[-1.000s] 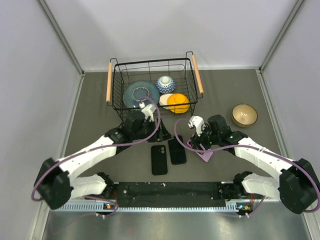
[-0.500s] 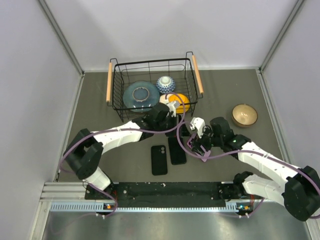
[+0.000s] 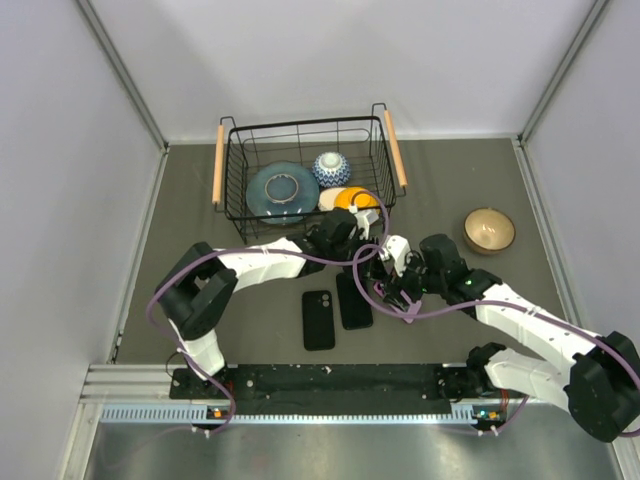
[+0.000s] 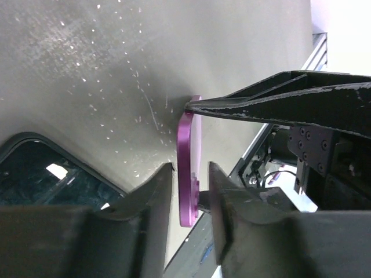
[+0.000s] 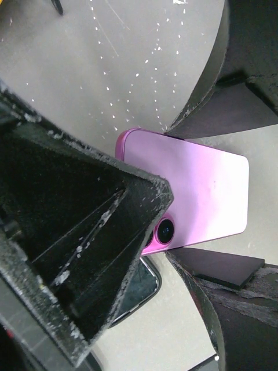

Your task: Put the phone into the phone case

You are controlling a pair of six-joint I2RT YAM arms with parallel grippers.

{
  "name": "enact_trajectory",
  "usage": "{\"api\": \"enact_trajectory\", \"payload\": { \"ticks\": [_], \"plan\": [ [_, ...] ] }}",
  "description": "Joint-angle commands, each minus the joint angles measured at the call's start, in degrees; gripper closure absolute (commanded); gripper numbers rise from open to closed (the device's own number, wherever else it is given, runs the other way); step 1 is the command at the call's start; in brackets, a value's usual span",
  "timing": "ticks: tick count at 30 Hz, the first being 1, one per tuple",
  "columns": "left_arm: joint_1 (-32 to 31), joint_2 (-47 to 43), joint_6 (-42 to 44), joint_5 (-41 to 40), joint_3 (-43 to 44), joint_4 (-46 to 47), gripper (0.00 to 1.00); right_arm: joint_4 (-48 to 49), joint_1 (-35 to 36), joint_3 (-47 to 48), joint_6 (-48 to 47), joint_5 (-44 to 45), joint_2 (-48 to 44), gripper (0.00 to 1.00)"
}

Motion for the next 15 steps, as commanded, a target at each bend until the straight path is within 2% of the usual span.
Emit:
{"api": "enact_trajectory", "payload": {
  "ticks": [1, 2, 5, 7, 9, 10, 15],
  "plan": [
    [-0.1, 0.6, 0.9, 3.7, 3.0, 2.3, 0.71, 3.9, 0.9, 0.3, -0.1, 2.1, -1.5, 0.49],
    [-0.2, 0.8, 0.7, 4.1, 3.0, 2.2, 0.81, 3.9, 1.1, 0.4, -0.2, 2.4, -1.5, 0.47],
    [-0.1, 0.7, -0.9, 5.6, 2.5, 2.9, 1.00, 3.3, 1.5, 0.9, -0.5, 2.9, -1.6, 0.40],
    [-0.1, 0.3, -2.3, 6.1, 2.0, 3.7, 1.00, 2.6, 1.3, 1.1, -0.5, 3.9, -2.0, 0.37],
    [-0.1, 0.2, -3.3, 6.9, 2.0, 4.1, 1.00, 2.3, 1.3, 1.6, 0.2, 5.1, -2.8, 0.25],
    [-0.1, 0.0, -3.5, 6.9, 1.9, 4.1, 1.00, 1.7, 1.4, 2.3, 1.1, 5.3, -2.9, 0.01],
    [0.0, -0.8, -4.3, 7.4, 3.6, 2.7, 1.00, -1.0, 1.4, 5.1, 2.9, 8.6, -4.5, 0.01]
  ]
}}
